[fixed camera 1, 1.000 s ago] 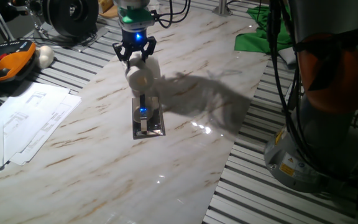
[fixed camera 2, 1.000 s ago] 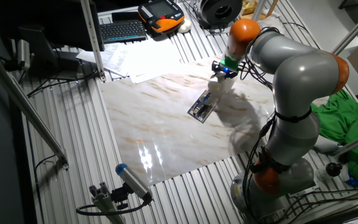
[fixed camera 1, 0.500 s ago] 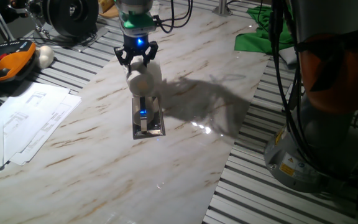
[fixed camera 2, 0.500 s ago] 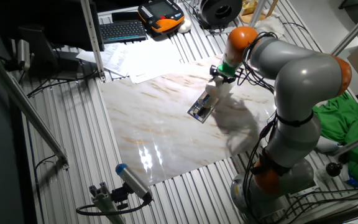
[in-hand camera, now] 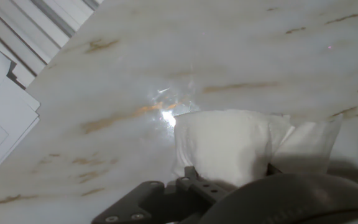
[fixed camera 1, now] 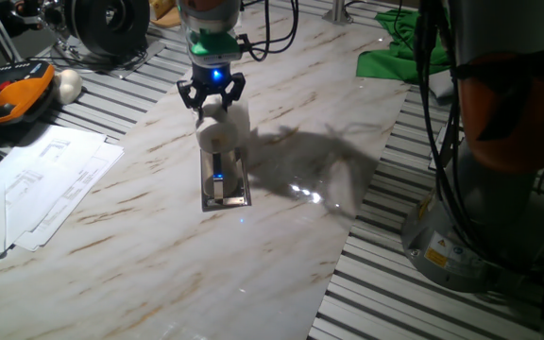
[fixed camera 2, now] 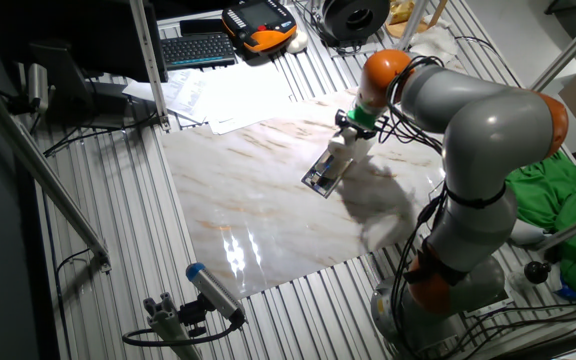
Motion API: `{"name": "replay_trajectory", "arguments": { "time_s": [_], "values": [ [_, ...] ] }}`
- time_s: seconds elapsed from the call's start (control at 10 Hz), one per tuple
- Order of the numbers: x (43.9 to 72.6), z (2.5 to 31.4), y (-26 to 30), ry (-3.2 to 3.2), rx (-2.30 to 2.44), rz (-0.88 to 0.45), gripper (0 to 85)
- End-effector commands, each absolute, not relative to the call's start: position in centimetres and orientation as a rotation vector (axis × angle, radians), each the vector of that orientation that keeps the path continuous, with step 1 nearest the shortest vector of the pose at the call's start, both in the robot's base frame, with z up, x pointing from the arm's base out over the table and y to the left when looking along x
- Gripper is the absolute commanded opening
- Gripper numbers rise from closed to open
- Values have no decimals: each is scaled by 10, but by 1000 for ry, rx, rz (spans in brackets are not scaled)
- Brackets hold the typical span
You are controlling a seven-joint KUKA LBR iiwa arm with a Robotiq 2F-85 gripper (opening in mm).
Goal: Put the toilet paper on its holder
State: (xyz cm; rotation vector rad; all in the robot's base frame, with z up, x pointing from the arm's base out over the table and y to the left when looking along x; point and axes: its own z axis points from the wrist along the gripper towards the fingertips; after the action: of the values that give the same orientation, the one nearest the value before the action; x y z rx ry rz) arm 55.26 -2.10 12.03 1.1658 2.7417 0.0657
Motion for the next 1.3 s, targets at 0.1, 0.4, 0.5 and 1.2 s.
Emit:
{"name": "replay_trajectory", "arguments": {
  "time_s": [0.1, 0.4, 0.5, 1.2],
  "values": [
    [548, 120, -16, 2735, 1173, 62, 170],
    [533, 120, -1, 2720, 1202, 54, 170],
    [528, 120, 4, 2716, 1211, 55, 170],
    [503, 124, 29, 2684, 1280, 40, 170]
  ]
}}
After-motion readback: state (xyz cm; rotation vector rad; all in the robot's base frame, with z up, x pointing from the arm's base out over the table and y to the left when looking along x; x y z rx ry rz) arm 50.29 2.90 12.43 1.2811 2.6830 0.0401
